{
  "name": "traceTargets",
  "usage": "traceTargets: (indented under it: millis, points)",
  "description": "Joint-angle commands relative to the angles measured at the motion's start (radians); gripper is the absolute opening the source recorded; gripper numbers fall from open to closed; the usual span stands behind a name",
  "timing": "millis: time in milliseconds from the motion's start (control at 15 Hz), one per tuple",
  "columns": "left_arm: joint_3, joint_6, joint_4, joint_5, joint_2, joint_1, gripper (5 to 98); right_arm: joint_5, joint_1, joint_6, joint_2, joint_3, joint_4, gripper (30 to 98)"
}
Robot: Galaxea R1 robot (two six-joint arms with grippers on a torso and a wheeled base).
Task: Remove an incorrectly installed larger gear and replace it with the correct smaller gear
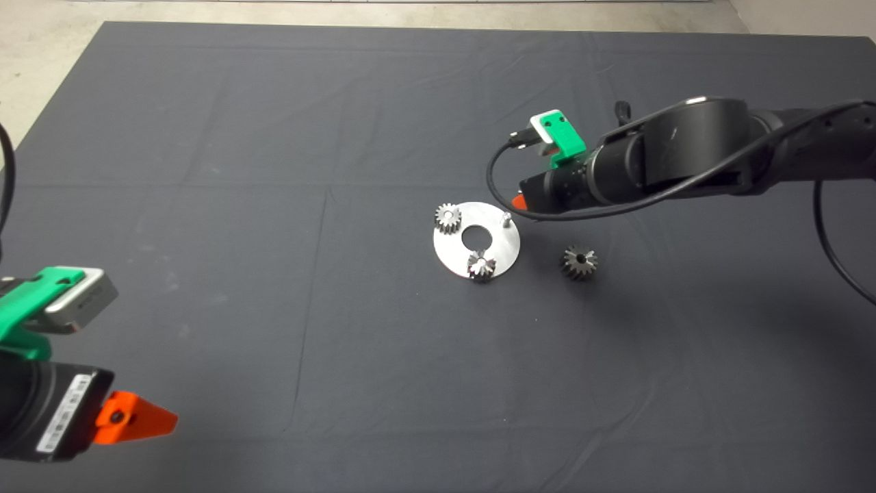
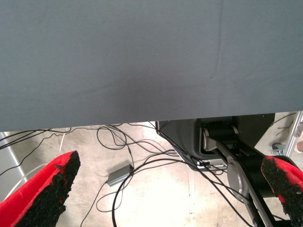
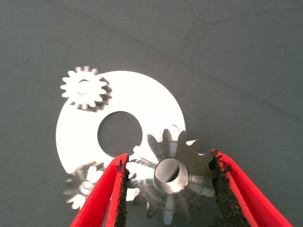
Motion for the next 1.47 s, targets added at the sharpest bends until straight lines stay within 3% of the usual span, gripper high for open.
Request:
traceTargets:
  millis: [0,133,333,867,1400]
  points:
    - [0.006,-0.002,-0.019,0.074,-0.001,-0.01,98.2,-0.007,0.02,0.002,0.024,0.001,-0.007,40.6]
    - [0.006,-0.002,-0.019,0.074,-0.001,-0.01,98.2,-0.009,-0.004,0.002,0.026,0.002,-0.04,40.5]
    - [0.006,-0.002,-0.019,0.074,-0.001,-0.01,98.2,-0.041,-0.055,0.002,0.026,0.0,-0.121,40.6]
    - [0.009,-0.002,-0.019,0.074,-0.031,-0.01,98.2,-0.042,-0.074,0.007,0.027,-0.037,-0.216,40.5]
    - [0.012,0.001,-0.019,0.074,-0.031,-0.009,98.2,-0.039,-0.096,0.013,0.042,-0.096,-0.224,40.4]
